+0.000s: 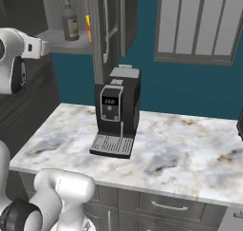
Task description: Open the cabinet directly in front. Then move the liquor and the cup to the dining counter with the jar on it.
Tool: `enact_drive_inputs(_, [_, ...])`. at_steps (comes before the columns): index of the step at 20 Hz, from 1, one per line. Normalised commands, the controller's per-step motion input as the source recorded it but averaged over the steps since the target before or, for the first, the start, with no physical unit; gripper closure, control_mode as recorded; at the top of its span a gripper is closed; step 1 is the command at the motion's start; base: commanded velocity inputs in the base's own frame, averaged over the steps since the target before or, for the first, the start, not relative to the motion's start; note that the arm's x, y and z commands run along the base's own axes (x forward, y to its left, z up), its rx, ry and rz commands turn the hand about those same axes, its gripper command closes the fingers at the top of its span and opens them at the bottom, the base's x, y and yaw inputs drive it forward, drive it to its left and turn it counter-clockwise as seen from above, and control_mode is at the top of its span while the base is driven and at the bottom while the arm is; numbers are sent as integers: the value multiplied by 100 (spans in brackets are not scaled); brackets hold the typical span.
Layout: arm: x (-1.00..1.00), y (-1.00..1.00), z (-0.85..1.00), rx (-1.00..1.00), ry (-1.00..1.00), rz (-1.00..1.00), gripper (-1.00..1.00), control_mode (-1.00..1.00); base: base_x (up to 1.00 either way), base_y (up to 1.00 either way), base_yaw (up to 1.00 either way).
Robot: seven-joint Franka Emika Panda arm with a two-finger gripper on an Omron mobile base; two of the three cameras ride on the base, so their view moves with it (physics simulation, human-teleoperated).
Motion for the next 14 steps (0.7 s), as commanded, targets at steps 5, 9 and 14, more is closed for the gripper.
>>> enact_drive_inputs(5, [0,-24,41,-8,4,-27,-100,-100,0,0,0])
enact_drive_inputs(9, [2,3,-2,-8,1,0,-100,-100,0,0,0])
enact_drive_inputs(14, [-1,-4,-12,-26,0,2,-100,-100,0,0,0])
